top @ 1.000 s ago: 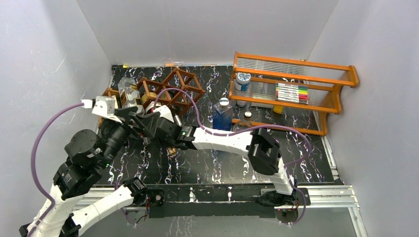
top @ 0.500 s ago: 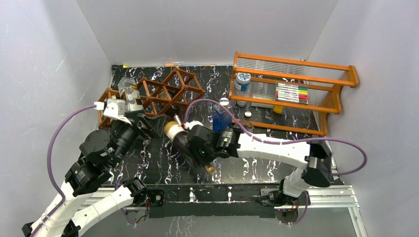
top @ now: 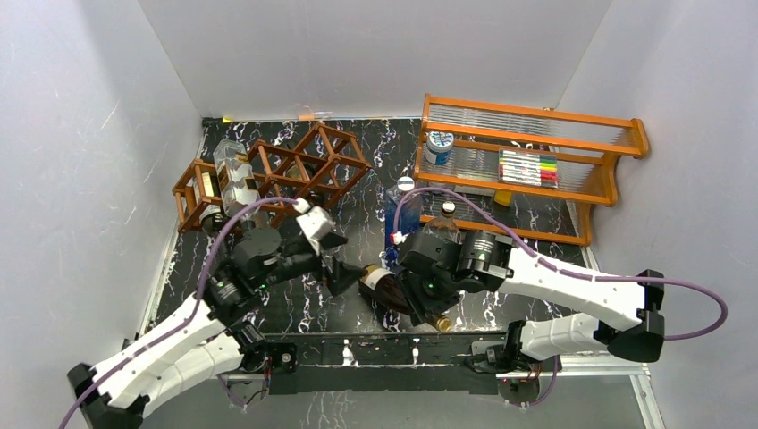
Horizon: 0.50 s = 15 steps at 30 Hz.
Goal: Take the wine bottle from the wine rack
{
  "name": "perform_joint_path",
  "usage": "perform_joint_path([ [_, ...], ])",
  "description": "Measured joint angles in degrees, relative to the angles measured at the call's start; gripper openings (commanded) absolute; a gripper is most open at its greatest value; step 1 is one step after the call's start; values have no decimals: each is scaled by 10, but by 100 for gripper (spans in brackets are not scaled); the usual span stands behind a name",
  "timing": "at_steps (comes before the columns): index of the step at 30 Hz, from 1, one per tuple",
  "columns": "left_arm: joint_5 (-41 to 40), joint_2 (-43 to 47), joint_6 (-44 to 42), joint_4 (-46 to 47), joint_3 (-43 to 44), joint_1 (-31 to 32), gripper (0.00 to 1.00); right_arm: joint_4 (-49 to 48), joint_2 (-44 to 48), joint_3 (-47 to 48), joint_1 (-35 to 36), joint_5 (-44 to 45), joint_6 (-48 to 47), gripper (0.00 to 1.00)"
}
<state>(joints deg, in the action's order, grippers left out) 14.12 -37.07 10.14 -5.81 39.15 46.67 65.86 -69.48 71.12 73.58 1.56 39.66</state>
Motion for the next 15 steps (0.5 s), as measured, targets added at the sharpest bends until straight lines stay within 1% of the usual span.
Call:
perform_joint_path([
  [2, 47, -28, -36, 46, -31, 12, 98, 22, 9, 5, 0, -11, 6, 0],
  [4, 76, -54, -79, 89, -52, 36, 98, 44, 11, 14, 0, -17, 10, 0],
  [7, 102, -106, -139, 145, -53, 85, 98, 69, 11, 29, -2, -19, 18, 0],
  [9, 108, -159, -177, 194, -50, 118, 98, 85, 6, 43, -4, -17, 23, 0],
  [11, 108, -190, -196, 224, -50, 146, 98, 98, -3, 59, -7, -13, 27, 0],
  [15, 94, -257, -227, 311, -54, 186, 98, 107, -27, 91, -20, -11, 31, 0],
])
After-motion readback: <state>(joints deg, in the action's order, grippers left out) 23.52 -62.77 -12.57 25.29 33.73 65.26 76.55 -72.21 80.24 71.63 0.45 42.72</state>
